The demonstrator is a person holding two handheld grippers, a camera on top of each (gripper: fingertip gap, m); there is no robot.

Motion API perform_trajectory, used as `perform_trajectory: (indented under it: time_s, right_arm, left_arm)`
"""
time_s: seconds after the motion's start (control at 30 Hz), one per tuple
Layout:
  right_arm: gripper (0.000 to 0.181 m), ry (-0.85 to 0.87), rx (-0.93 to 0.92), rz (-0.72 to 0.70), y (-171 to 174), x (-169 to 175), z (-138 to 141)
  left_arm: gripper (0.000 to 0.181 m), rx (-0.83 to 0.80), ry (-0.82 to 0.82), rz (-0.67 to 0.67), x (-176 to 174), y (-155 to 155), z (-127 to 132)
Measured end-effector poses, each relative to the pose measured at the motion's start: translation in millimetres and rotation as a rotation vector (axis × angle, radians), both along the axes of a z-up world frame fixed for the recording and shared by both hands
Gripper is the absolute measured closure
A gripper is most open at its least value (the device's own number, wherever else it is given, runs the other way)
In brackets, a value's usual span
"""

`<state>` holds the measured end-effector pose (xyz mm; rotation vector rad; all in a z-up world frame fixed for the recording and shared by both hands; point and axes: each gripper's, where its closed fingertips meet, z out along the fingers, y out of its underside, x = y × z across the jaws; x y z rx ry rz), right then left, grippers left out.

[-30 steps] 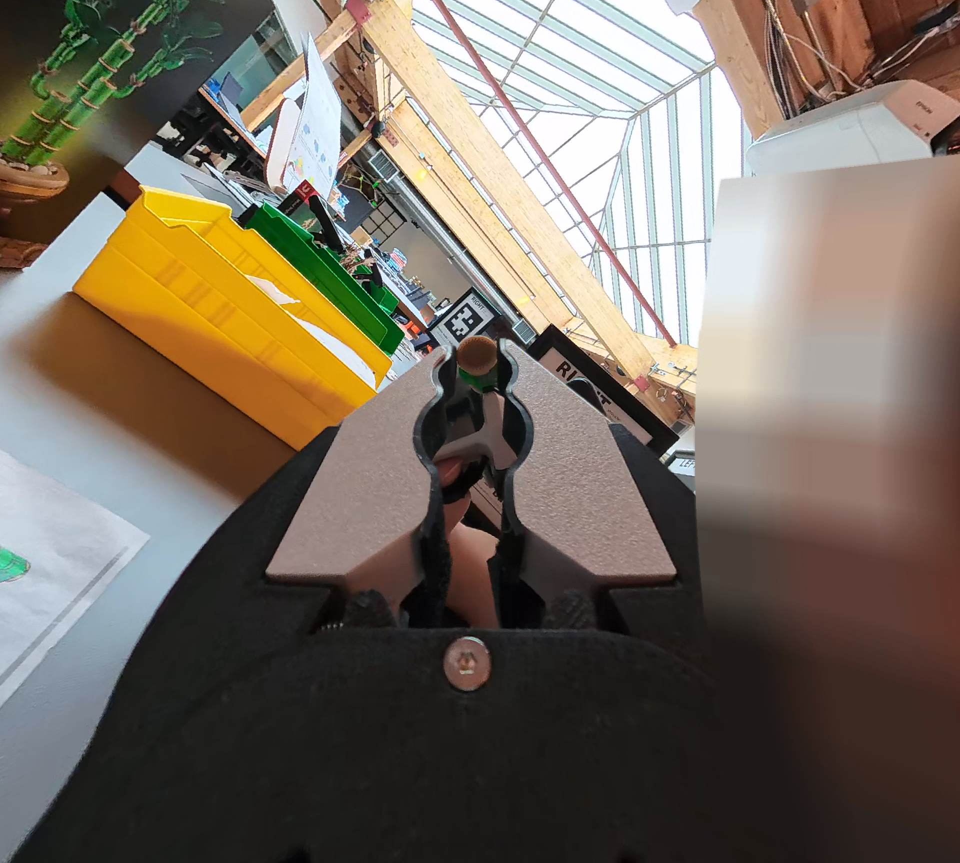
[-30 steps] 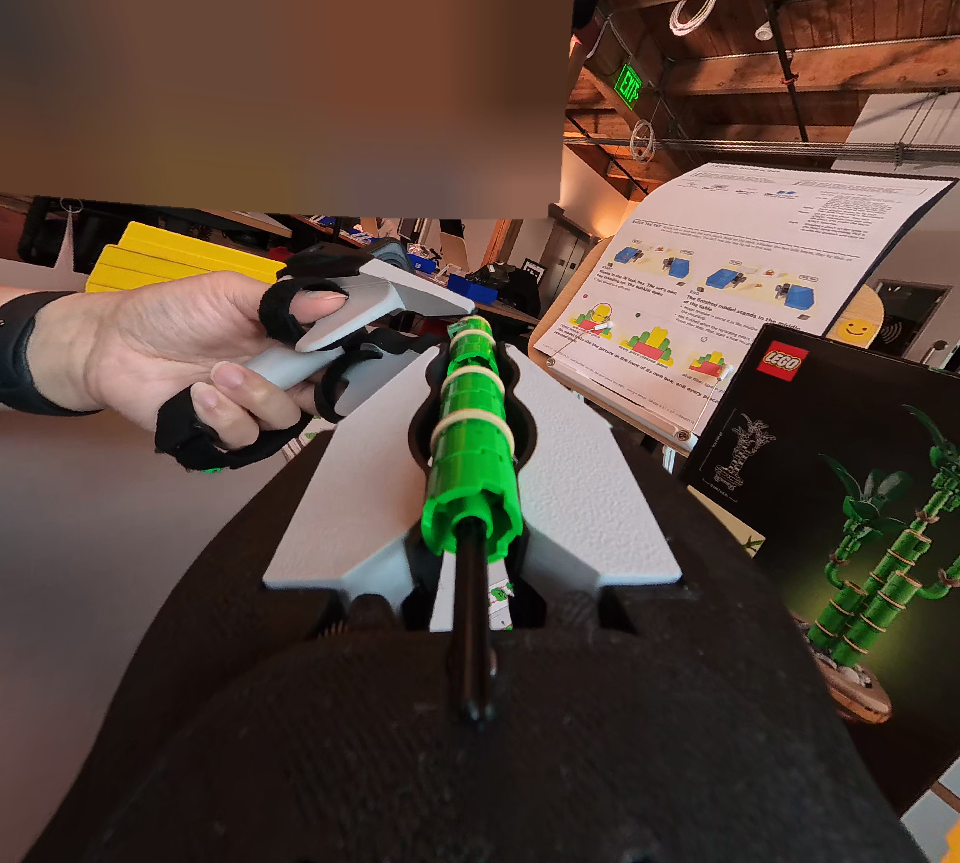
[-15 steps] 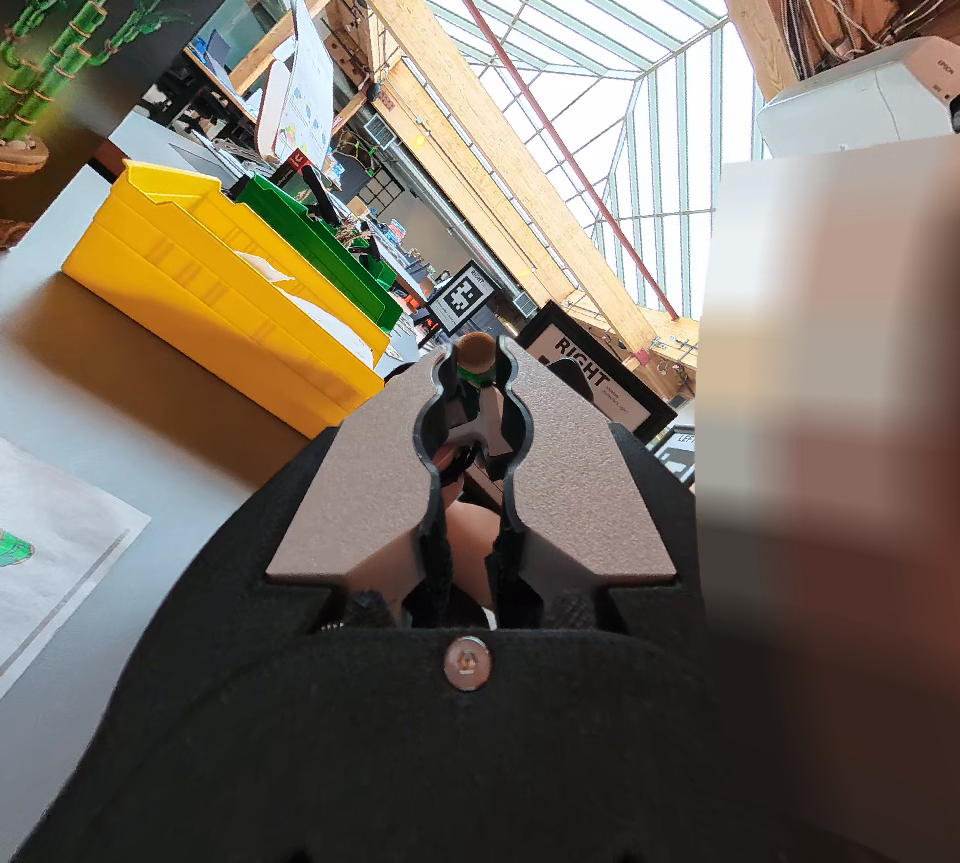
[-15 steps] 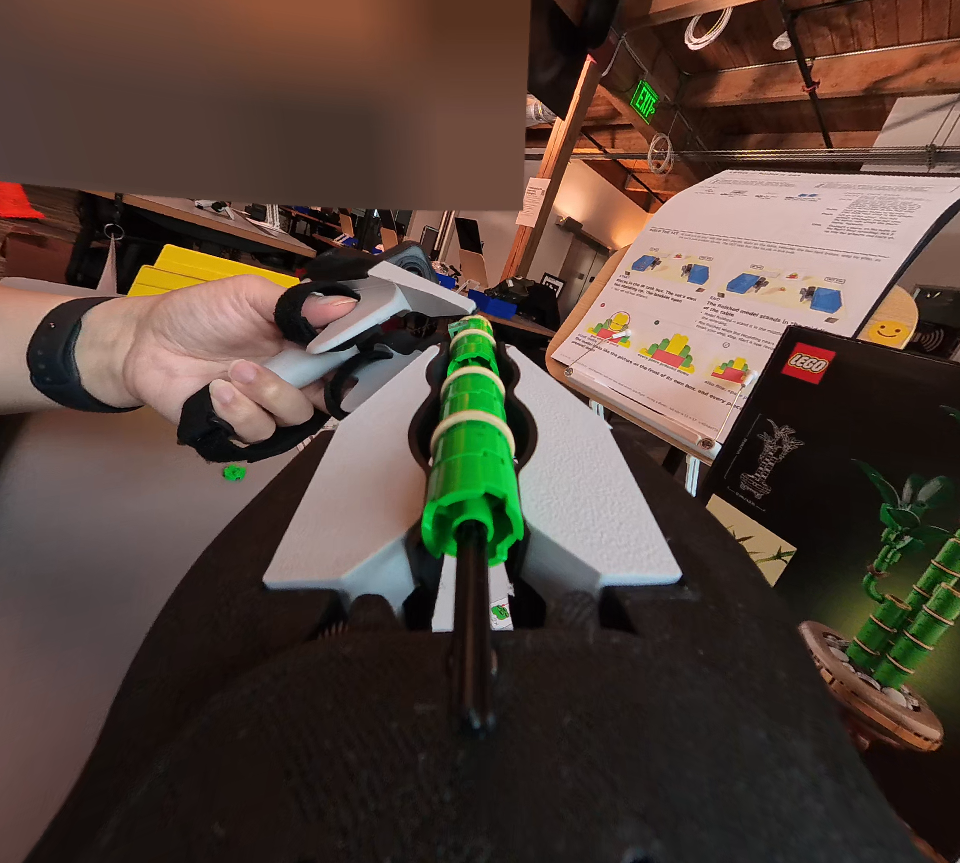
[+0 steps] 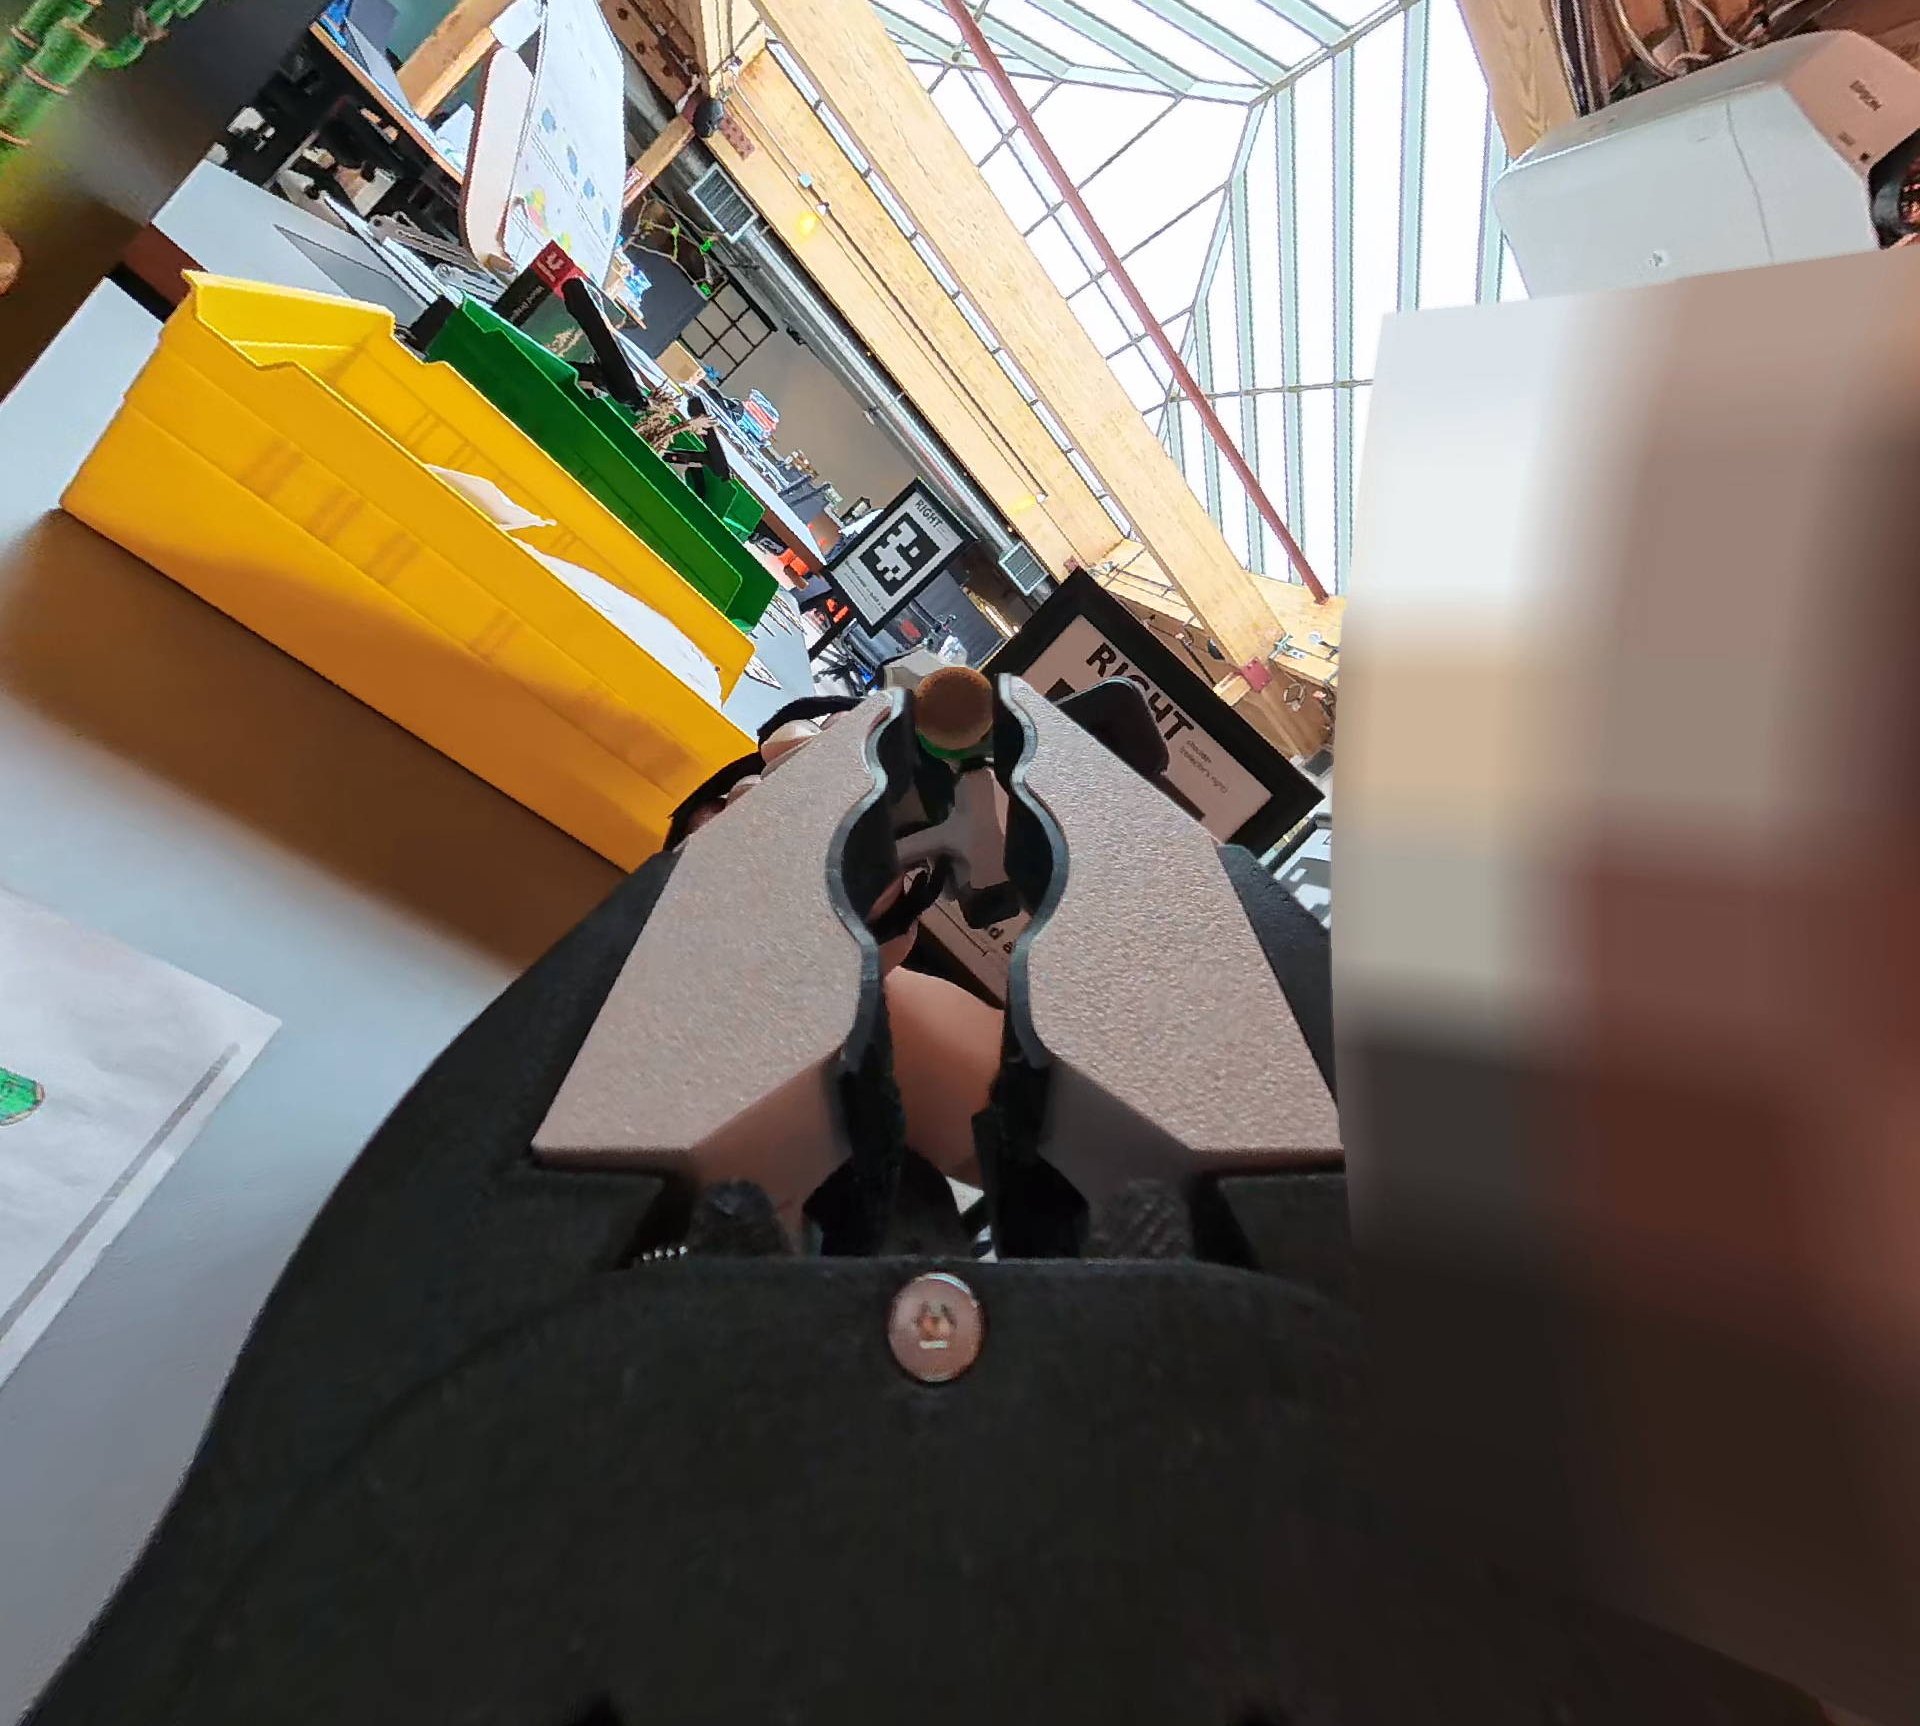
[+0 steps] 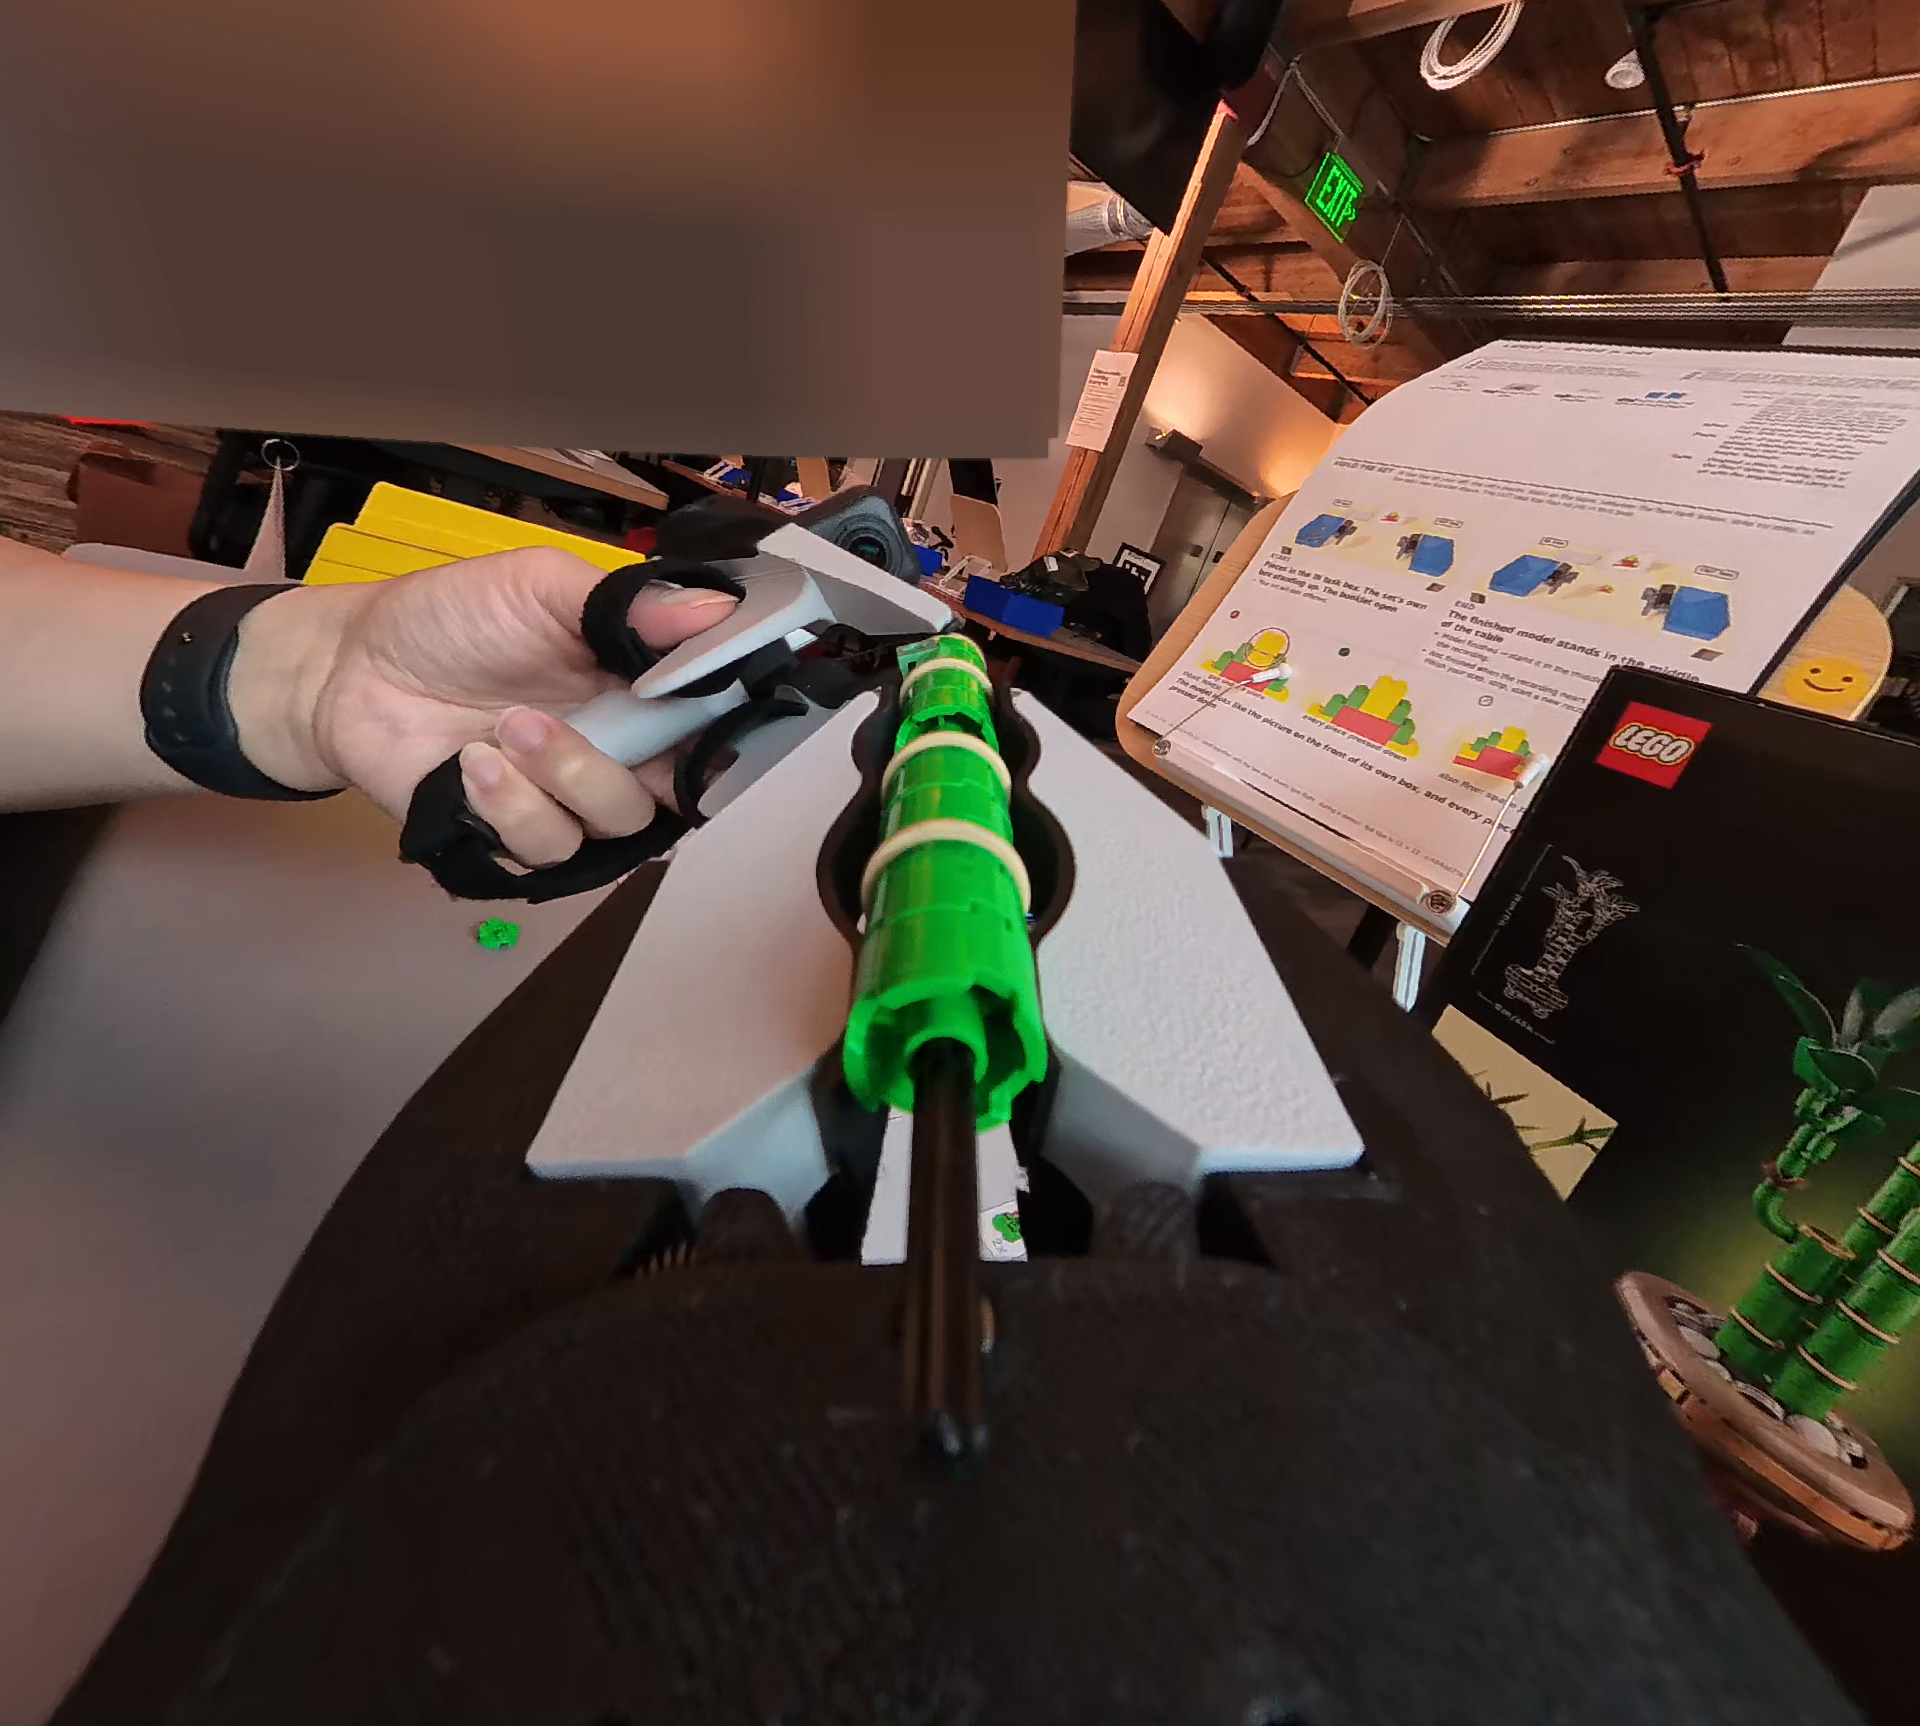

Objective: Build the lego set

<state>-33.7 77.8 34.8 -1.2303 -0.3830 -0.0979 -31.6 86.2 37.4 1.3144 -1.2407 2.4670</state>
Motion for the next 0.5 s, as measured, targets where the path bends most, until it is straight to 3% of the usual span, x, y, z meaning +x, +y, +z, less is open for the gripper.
perform_trajectory:
  time_s: [0.5]
  right_arm:
    - [0.165, -0.019, 0.029, 0.093, -8.9, -9.7, 5.4]
  left_arm:
    - [0.17, 0.145, -0.06, -0.059, -10.9, -10.0, 4.7]
